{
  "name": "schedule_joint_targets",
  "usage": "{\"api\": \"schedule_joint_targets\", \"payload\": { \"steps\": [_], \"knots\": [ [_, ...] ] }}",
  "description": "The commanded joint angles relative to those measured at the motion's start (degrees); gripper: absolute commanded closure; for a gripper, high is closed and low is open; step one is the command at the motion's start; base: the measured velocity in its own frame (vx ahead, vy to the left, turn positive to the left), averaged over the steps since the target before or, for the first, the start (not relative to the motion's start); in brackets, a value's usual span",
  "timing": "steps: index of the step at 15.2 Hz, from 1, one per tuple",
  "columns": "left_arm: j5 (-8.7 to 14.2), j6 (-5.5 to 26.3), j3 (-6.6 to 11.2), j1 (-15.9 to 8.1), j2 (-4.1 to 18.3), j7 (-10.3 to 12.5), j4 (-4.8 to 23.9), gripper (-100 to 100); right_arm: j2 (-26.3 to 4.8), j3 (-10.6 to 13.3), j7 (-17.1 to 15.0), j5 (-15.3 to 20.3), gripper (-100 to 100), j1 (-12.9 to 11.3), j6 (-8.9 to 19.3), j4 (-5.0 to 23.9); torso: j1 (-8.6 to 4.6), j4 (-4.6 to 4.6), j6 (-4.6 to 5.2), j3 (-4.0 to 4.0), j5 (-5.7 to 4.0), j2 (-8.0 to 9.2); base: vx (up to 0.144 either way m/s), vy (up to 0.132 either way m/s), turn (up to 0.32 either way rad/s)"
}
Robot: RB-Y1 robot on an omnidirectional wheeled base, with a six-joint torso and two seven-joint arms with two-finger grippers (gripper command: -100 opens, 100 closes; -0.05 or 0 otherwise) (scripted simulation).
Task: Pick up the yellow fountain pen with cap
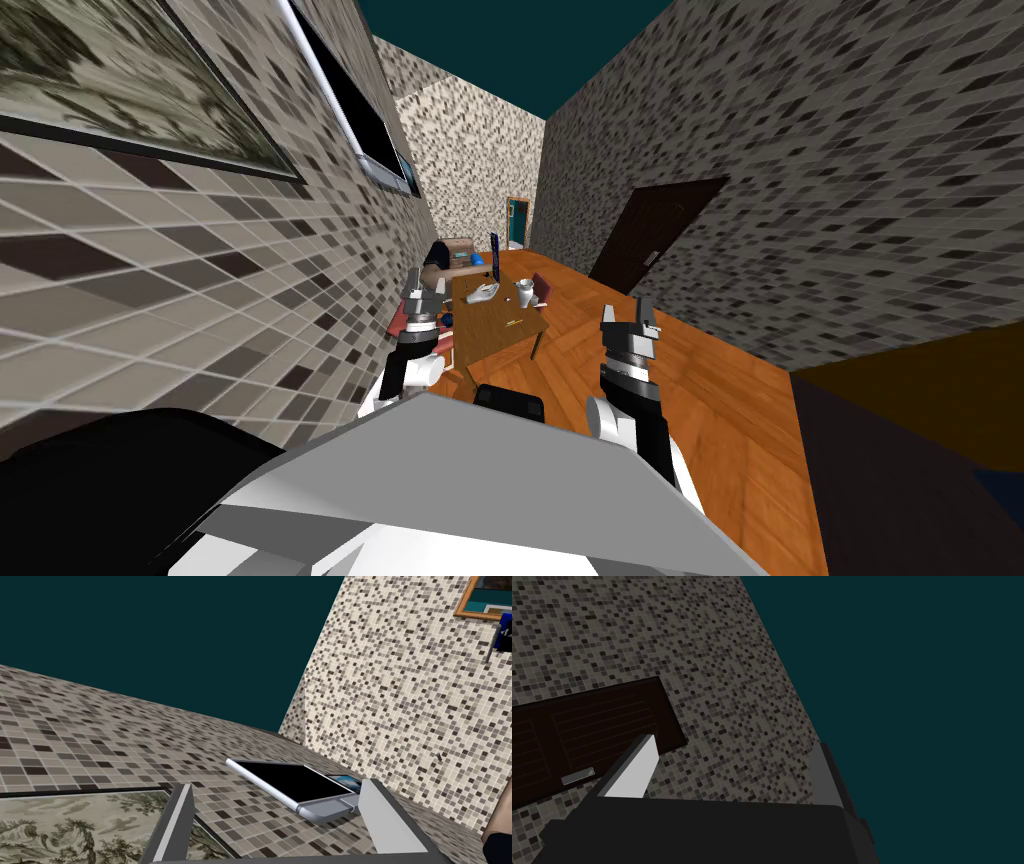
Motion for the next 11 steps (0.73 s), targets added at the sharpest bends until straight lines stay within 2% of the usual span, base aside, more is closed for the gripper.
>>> {"api": "schedule_joint_targets", "payload": {
  "steps": [1,2,3,5,6,7,8,11],
  "knots": [
    [0.3,1.7,0.73,0.0,2.3,0.4,0.8,-100,0.0,0.0,0.0,0.0,0,0.0,0.0,0.0,0.00,0.00,0.00,0.00,0.00,0.00,0.011,-0.015,-0.093],
    [0.5,2.8,1.21,0.0,3.3,0.6,1.3,-100,0.0,0.0,0.0,0.0,0,0.0,0.0,0.0,-0.02,-0.01,0.02,-0.01,0.00,-0.02,0.023,-0.031,-0.174],
    [0.5,2.8,1.21,0.0,3.3,0.6,1.3,-100,0.0,0.0,0.0,0.0,0,0.0,0.0,0.0,-0.07,-0.01,0.03,-0.03,-0.01,-0.06,0.023,-0.033,-0.113],
    [1.1,5.7,2.51,0.0,5.1,1.2,2.6,-100,0.0,0.0,0.0,0.0,0,0.0,0.0,0.0,-0.12,-0.02,0.01,-0.05,-0.03,-0.09,0.028,-0.046,-0.127],
    [1.1,5.7,2.51,0.0,5.1,1.2,2.6,-100,0.0,0.0,0.0,0.0,0,0.0,0.0,0.0,-0.17,-0.03,0.03,-0.07,-0.03,-0.12,0.033,-0.047,-0.139],
    [1.5,7.6,3.31,0.0,5.9,1.6,3.5,-100,0.0,0.0,0.0,0.0,0,0.0,0.0,0.0,-0.18,-0.03,0.02,-0.08,-0.04,-0.13,0.032,-0.050,-0.156],
    [1.5,7.6,3.31,0.0,5.9,1.6,3.5,-100,0.0,0.0,0.0,0.0,0,0.0,0.0,0.0,-0.20,-0.03,0.02,-0.08,-0.04,-0.13,0.030,-0.041,-0.107],
    [2.3,11.4,5.18,0.0,7.2,2.5,5.4,-100,0.0,0.0,0.0,0.0,0,0.0,0.0,0.0,-0.14,-0.04,0.02,-0.09,-0.03,-0.16,0.035,-0.035,-0.141]
  ]
}}
